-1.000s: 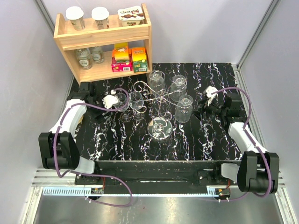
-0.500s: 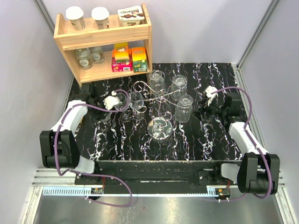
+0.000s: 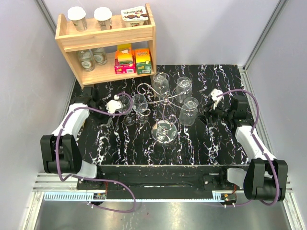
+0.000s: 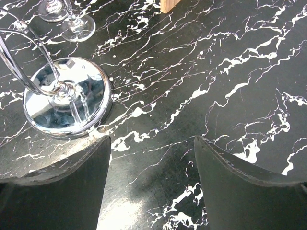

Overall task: Place the wine glass upside down on the wine glass rack
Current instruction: Pick up the wine glass at the center of the board.

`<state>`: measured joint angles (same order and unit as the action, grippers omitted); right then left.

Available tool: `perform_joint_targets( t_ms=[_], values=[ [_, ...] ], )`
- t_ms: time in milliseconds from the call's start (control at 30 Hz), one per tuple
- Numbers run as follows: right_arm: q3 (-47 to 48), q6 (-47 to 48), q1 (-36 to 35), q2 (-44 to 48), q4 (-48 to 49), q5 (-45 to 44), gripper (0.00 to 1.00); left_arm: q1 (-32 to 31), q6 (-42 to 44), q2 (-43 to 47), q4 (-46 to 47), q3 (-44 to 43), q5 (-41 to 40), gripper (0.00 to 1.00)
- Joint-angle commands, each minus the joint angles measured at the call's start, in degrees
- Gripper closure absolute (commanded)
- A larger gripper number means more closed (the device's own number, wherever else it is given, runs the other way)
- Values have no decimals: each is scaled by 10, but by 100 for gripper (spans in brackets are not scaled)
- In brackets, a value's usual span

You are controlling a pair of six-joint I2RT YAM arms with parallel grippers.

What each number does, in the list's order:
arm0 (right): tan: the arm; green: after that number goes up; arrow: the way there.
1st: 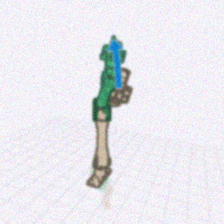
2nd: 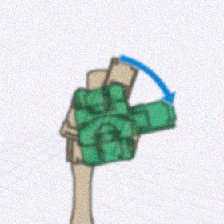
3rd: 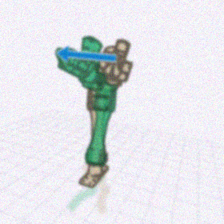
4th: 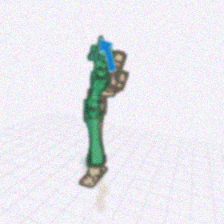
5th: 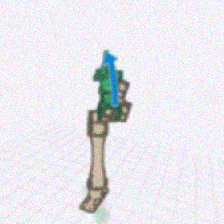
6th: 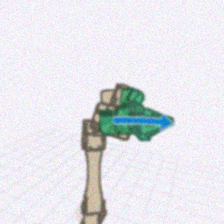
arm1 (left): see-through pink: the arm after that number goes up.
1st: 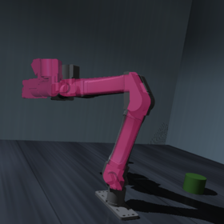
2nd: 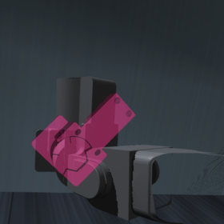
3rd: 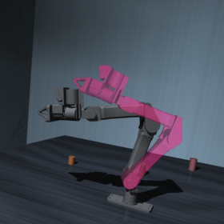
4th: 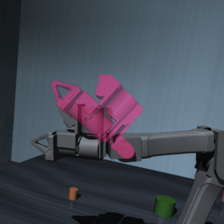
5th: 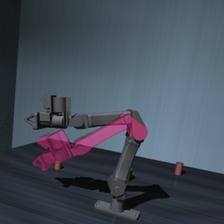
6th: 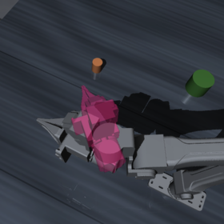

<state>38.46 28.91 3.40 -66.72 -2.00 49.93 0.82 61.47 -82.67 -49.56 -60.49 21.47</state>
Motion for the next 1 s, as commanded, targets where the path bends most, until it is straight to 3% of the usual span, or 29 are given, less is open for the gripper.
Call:
perform_joint_targets(
  t_ms=[0, 300, 600, 767, 967],
  values=[
    [26, 18, 2, 19, -22, -17, 24, 21, 18, 44, -40, -9, 17, 100],
    [76, 9, 2, 33, -98, -55, 22, 95, 31, 156, -149, -59, 173, 100],
    [203, 5, 2, 77, -260, -177, 15, 96, -72, 268, -171, -165, 287, 100],
    [290, -17, 2, 95, -320, -234, 15, 96, -172, 287, -140, -260, 325, 100],
    [450, -70, 1, 70, -376, -108, 17, 95, -401, 272, 31, -372, 435, 100]
  ],
)
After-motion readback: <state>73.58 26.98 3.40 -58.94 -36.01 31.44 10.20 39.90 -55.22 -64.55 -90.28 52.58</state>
